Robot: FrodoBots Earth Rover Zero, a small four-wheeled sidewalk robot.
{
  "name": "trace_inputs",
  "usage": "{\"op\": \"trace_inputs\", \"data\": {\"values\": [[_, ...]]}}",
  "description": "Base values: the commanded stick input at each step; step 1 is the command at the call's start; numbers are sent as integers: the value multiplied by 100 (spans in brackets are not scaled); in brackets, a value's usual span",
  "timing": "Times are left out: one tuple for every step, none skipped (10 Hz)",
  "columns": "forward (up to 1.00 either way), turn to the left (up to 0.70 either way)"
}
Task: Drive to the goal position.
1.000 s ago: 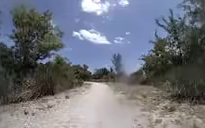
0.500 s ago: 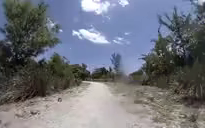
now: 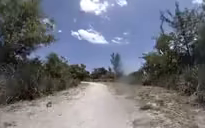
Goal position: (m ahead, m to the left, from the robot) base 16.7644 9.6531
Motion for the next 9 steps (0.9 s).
{"op": "trace_inputs", "data": {"values": [[85, 0], [85, 0], [85, 0], [85, 0], [85, 0], [85, 0], [85, 0], [85, 0], [85, 0]]}}
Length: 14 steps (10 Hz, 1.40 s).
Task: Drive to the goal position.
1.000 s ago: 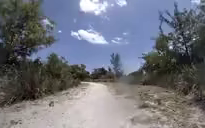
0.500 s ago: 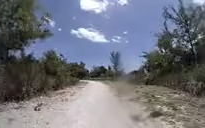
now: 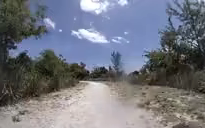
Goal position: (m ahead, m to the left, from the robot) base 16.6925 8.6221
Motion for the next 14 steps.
{"op": "trace_inputs", "data": {"values": [[85, 0], [85, 0], [85, 0], [85, 0], [85, 0], [85, 0], [85, 0], [85, 0], [85, 0], [85, 0], [85, 0], [85, 0], [85, 0], [85, 0]]}}
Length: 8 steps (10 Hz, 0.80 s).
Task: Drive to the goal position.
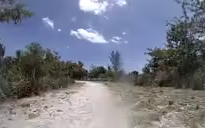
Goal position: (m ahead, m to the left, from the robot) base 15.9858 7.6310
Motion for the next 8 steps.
{"op": "trace_inputs", "data": {"values": [[85, 0], [85, 0], [85, 0], [85, 0], [85, 0], [85, 0], [85, 0], [85, 0]]}}
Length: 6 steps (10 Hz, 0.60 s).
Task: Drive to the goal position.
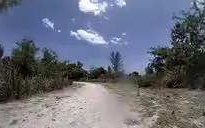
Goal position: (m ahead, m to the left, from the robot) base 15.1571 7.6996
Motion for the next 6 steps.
{"op": "trace_inputs", "data": {"values": [[85, 0], [85, 0], [85, 0], [85, 0], [85, 0], [85, 0]]}}
